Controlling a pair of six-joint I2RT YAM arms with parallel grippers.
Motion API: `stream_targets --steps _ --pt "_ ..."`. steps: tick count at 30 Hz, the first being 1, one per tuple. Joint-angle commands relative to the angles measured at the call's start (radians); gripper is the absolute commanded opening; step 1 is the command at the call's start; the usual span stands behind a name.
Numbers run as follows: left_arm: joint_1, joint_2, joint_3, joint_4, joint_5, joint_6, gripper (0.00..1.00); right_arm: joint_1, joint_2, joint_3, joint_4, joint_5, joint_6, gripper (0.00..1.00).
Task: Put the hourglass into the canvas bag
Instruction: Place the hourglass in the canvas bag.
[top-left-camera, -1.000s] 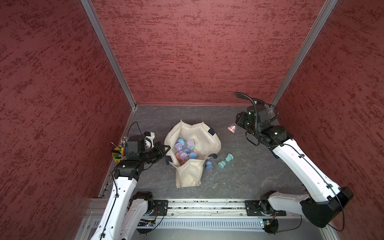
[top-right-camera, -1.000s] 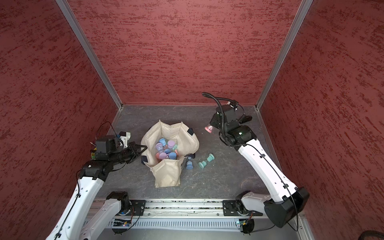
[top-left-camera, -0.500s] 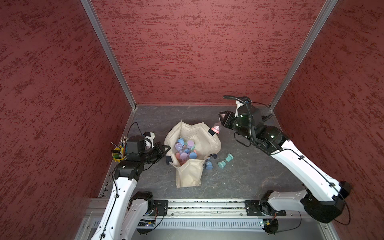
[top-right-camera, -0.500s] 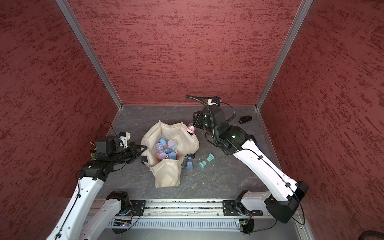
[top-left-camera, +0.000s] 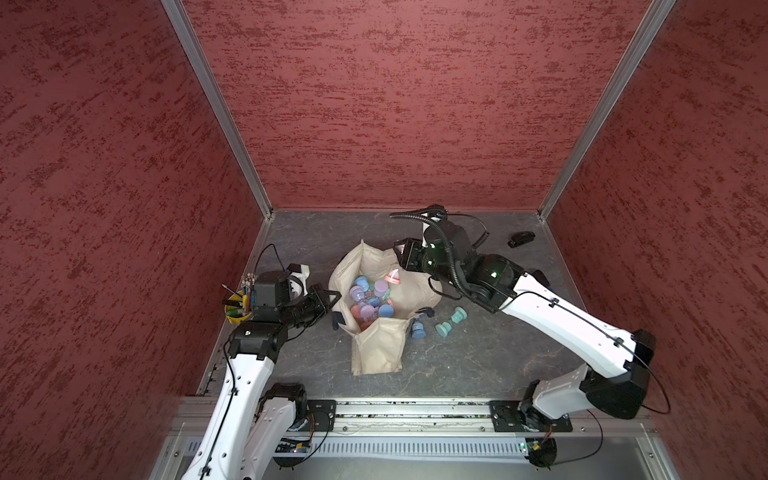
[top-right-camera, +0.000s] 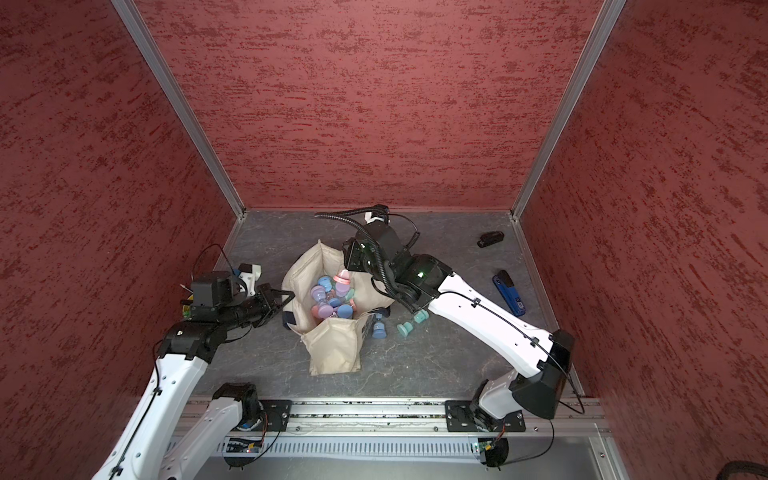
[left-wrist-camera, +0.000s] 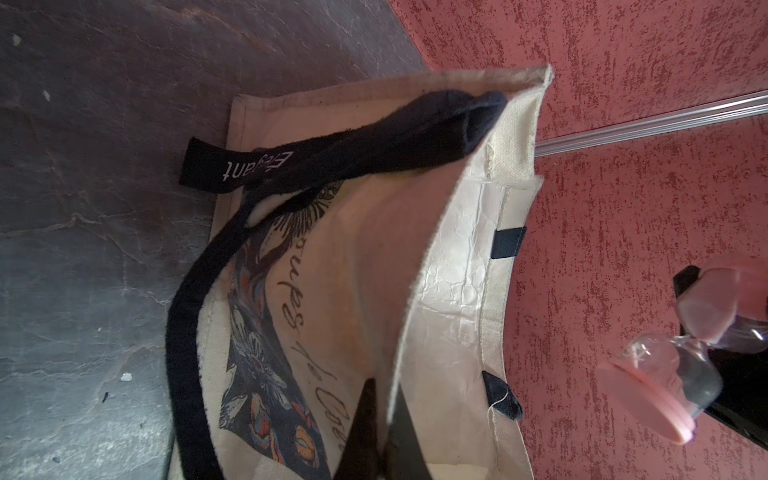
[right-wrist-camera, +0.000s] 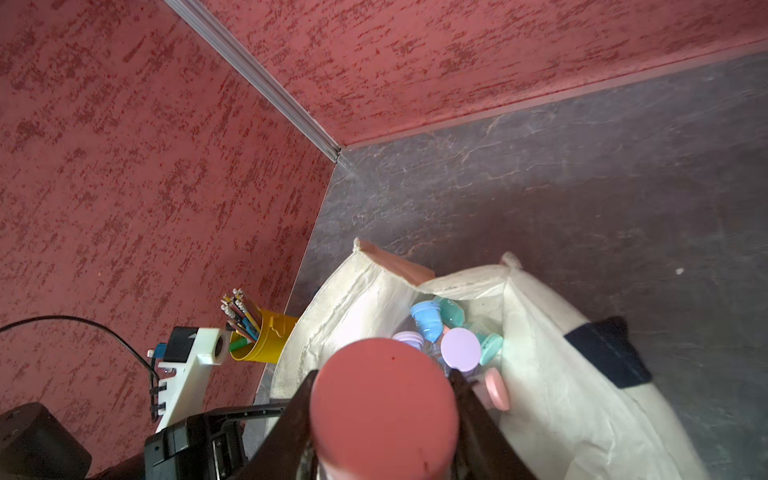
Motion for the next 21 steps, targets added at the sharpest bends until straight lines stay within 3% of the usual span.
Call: stream_targets --steps 1,21 --pt "0.007 0.001 0.019 0.017 0.016 0.003 0.00 0.030 0.026 0.023 0.053 0.005 0.014 0.11" --pt "0.005 0.031 0.036 0.018 0.020 0.008 0.00 0.063 0.231 0.018 0.082 -0.083 0.027 0.10"
